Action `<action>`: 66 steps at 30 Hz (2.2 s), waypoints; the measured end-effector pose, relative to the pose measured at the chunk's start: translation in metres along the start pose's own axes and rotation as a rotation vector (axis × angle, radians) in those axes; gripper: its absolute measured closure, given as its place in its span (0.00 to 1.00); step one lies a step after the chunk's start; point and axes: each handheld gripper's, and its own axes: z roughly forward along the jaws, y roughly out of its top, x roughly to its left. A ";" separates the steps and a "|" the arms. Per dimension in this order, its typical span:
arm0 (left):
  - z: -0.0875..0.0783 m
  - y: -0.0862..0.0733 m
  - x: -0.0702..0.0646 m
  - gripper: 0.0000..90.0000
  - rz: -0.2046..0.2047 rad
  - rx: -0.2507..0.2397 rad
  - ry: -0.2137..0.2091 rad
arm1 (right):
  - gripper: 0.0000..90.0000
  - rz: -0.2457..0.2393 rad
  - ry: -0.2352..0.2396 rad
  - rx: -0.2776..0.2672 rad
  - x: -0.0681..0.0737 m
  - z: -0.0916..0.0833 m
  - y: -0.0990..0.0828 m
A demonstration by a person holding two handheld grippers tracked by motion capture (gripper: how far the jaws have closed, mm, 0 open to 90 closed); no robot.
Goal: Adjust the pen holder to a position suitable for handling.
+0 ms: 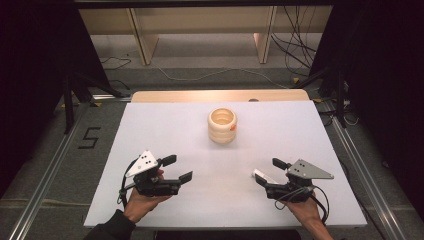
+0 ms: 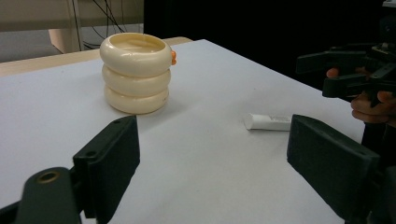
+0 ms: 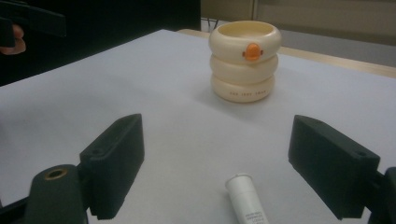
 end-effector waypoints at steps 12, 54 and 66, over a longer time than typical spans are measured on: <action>0.000 0.000 0.000 0.19 0.004 0.002 0.002 | 0.22 -0.005 -0.006 -0.008 -0.001 0.000 0.001; 0.000 0.000 0.002 0.19 -0.007 -0.001 0.010 | 0.26 -0.088 0.009 0.118 -0.029 0.054 0.081; 0.000 0.000 0.002 0.19 -0.008 -0.004 0.010 | 0.27 -0.122 0.056 0.226 -0.032 0.104 0.116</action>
